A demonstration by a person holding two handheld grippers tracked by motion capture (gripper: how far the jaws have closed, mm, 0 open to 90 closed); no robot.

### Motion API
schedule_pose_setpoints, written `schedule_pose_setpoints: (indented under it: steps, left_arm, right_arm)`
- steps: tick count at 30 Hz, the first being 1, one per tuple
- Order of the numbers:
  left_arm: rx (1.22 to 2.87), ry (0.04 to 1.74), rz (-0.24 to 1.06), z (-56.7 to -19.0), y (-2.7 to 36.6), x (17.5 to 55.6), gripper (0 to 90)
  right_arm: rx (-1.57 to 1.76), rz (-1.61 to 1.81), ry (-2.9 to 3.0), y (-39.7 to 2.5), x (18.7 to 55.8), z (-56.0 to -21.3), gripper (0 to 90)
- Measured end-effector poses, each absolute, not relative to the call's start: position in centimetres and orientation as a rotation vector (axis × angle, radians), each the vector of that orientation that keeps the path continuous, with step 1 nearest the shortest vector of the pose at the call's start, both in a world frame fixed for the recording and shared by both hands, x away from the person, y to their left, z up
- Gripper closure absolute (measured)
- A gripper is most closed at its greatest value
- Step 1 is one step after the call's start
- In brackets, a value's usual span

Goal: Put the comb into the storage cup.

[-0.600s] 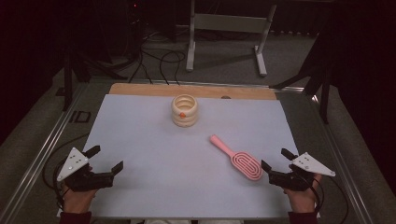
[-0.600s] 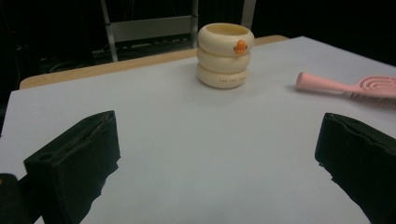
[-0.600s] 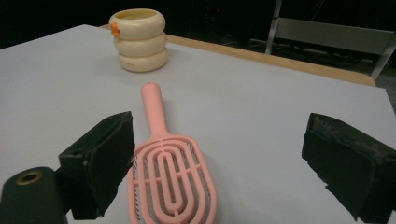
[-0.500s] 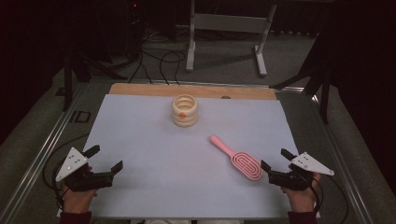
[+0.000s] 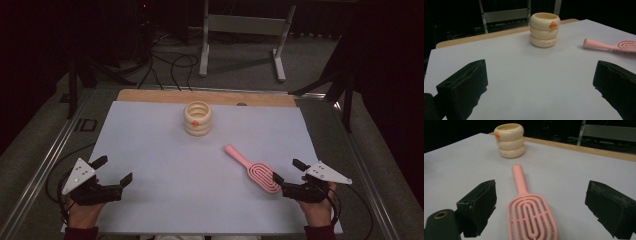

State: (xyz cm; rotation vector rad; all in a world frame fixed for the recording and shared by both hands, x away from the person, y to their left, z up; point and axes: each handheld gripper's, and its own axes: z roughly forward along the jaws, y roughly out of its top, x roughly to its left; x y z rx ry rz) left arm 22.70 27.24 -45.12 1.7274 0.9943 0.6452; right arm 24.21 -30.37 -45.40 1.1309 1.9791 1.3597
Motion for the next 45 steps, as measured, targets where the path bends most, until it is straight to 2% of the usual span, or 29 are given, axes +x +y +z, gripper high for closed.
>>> schedule_pose_setpoints:
  steps: [10, 20, 21, 22, 23, 24, 25, 26, 28, 29, 30, 31, 45]
  left_arm:
    - [1.73, 1.003, 0.65, -45.3, 27.3, 22.8, 0.2]
    - [1.716, 0.997, 0.637, -45.2, 27.2, 22.8, 0.2]
    - [1.716, 0.998, 0.635, -45.2, 27.2, 22.8, 0.2]
    - [1.716, 0.998, 0.635, -45.2, 27.2, 22.8, 0.2]
    - [1.716, 1.0, 0.637, -45.2, 27.2, 22.8, 0.2]
    - [1.716, 1.001, 0.636, -45.2, 27.2, 22.8, 0.2]
    - [1.71, 0.998, 0.626, -45.2, 27.2, 22.8, 0.2]
    - [1.71, 0.998, 0.626, -45.2, 27.2, 22.8, 0.2]
    - [1.707, 0.997, 0.622, -45.2, 27.2, 22.8, 0.2]
    - [1.707, 0.997, 0.622, -45.2, 27.2, 22.8, 0.2]
    - [1.71, 0.995, 0.623, -45.2, 27.1, 22.8, 0.2]
    - [1.709, 0.996, 0.622, -45.2, 27.1, 22.8, 0.2]
    - [1.703, 1.0, 0.629, -45.2, 27.1, 22.7, 0.6]
  right_arm:
    - [1.116, 1.358, 2.04, -29.1, 24.4, -45.7, 15.7]
    - [1.088, 1.306, 2.086, -27.8, 24.4, -46.1, 30.8]
    - [1.085, 1.292, 2.097, -27.5, 24.4, -46.2, 37.2]
    - [1.085, 1.292, 2.097, -27.5, 24.4, -46.2, 37.2]
    - [1.081, 1.297, 2.106, -27.4, 24.3, -46.3, 41.7]
    - [1.063, 1.304, 2.124, -27.2, 24.2, -46.3, 50.9]
    - [1.039, 1.303, 2.136, -27.1, 24.2, -46.4, 55.3]
    - [1.039, 1.303, 2.136, -27.1, 24.2, -46.4, 55.3]
    - [1.011, 1.301, 2.145, -26.8, 24.0, -46.4, 65.9]
    - [1.011, 1.301, 2.145, -26.8, 24.0, -46.4, 65.9]
    - [0.982, 1.289, 2.154, -26.5, 23.9, -46.5, 80.0]
    - [0.944, 1.28, 2.167, -26.1, 23.7, -46.5, 90.0]
    - [0.944, 1.206, 2.28, -24.9, 24.1, -48.5, 90.0]
